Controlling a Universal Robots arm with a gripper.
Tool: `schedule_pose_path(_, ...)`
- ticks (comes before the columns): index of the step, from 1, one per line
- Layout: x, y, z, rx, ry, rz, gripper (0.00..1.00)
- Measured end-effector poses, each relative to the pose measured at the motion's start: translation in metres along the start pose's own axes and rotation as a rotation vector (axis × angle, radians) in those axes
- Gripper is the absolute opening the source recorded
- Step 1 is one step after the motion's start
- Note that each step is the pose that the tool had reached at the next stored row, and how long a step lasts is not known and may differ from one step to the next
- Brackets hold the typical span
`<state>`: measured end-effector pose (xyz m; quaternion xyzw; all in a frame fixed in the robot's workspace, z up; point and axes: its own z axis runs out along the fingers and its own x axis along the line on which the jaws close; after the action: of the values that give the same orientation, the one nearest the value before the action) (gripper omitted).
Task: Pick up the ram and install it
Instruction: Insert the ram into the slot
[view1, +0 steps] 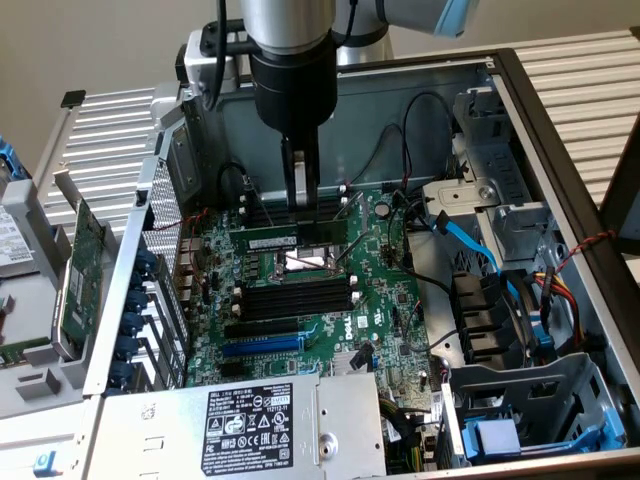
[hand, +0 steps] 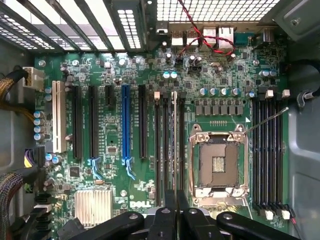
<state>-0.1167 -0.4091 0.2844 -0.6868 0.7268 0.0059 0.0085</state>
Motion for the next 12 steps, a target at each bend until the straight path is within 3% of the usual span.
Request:
schedule_pose_path(6,0.0,0.0,0.0109,-0.0029,0.0,0.0,0.13)
schedule_pose_path(10,0.001,0.0,0.0145,-0.0144,0.0011,0.0,0.13)
schedule_pose_path(12,0.001,0.0,0.0146,-0.0146,0.0016,0.0,0.13)
